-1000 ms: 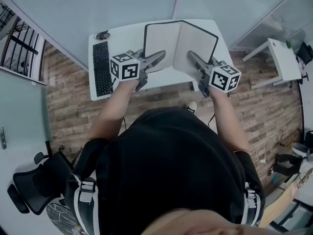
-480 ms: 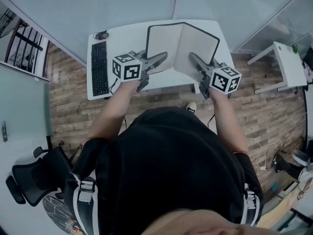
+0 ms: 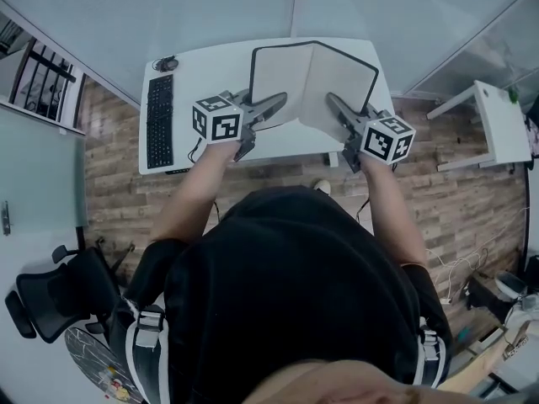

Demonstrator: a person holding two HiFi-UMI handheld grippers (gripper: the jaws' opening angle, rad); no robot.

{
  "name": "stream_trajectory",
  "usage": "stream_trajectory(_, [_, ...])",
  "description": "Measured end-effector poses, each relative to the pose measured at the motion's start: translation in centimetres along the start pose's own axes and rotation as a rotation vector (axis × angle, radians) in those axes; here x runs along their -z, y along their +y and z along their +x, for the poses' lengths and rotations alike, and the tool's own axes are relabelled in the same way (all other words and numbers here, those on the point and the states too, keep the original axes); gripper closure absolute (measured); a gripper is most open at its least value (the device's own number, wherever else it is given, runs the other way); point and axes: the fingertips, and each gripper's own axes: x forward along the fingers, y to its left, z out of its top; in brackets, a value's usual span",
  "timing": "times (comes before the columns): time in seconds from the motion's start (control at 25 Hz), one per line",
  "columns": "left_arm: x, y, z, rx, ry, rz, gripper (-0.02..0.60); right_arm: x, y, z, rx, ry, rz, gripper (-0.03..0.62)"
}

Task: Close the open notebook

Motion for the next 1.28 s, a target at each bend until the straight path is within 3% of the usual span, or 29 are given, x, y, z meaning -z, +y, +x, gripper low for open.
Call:
stream_trajectory(0.48, [-0.9,1.3,7.5,-0.064,-0.017,-0.018,0.537,-2.0,-7.5,-1.5,-0.059,0.031,0.002,0.526])
stream_trajectory(0.68, [-2.0,3.3,13.4,-0.093,-0.009,-0.038,0.537,-4.0,-13.7,-1.8,-0.082,0.042,0.013,0.526])
stream_trajectory(0.8, [-1.6,2.7,12.5,-0.108,-0.01,-0.028,0.537,-3.3,-12.8,-1.9,-0.097,0.037,0.014,0.526])
stream_trajectory(1.04, [-2.0,4.3,15.8,-0.127,-0.012,-0.035,0.537,-4.3,-16.6,-1.8,-0.12,0.046,0.014,0.526])
stream_trajectory(1.28, [-2.2,4.7,16.0,-0.139,-0.013,-0.022,0.537,-4.3,-17.3,-1.3,-0.139,0.053,0.001,0.526])
